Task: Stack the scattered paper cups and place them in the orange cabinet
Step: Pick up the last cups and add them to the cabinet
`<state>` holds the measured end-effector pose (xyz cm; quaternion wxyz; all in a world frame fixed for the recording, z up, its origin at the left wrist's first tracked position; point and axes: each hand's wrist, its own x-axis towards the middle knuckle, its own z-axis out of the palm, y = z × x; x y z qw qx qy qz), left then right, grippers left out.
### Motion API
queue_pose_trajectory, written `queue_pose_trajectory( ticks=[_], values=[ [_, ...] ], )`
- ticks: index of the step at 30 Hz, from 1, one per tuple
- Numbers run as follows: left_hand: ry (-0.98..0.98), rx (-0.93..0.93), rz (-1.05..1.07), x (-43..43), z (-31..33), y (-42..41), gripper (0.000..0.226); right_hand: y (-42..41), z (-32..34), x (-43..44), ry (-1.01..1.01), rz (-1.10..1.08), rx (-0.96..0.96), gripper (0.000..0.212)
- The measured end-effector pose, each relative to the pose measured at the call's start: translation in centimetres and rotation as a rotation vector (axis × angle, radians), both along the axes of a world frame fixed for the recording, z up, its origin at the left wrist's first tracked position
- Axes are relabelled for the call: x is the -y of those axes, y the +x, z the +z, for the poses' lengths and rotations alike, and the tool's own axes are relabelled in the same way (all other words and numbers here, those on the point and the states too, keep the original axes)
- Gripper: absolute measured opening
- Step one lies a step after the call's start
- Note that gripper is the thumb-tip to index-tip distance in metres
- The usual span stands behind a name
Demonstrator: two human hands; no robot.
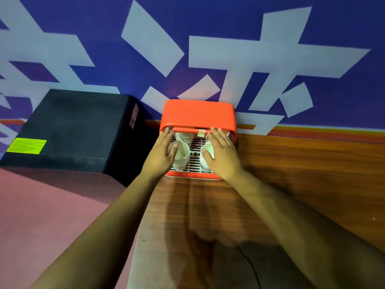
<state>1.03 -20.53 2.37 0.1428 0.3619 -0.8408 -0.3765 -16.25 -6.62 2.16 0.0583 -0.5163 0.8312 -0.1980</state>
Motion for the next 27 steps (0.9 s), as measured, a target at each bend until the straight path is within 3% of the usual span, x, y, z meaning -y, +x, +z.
queue_pose_trajectory(
  ticks=[6, 13, 17, 22, 27],
  values=[
    [-0.119, -0.049, 0.040, -0.7, -1.2, 1.4, 0.047, 1.7, 0.0, -2.3, -0.033, -0.012, -0.026, 0.058],
    [-0.094, -0.017, 0.019, -1.7, -2.1, 2.6, 0.068, 3.5, -1.7, -4.7, -0.039, 0.049, -0.041, 0.057],
    [-0.035, -0.013, 0.049, -2.2, -2.9, 2.9, 0.070, 4.2, -2.6, -6.0, -0.002, 0.079, -0.043, 0.058],
    [0.217, -0.093, 0.226, -2.7, -3.5, 2.5, 0.039, 4.2, -2.8, -5.5, -0.046, 0.051, -0.043, 0.056],
    [0.346, -0.133, 0.356, -2.6, -4.4, 1.6, 0.045, 3.7, -2.9, -5.1, -0.067, 0.042, -0.060, 0.050]
  ],
)
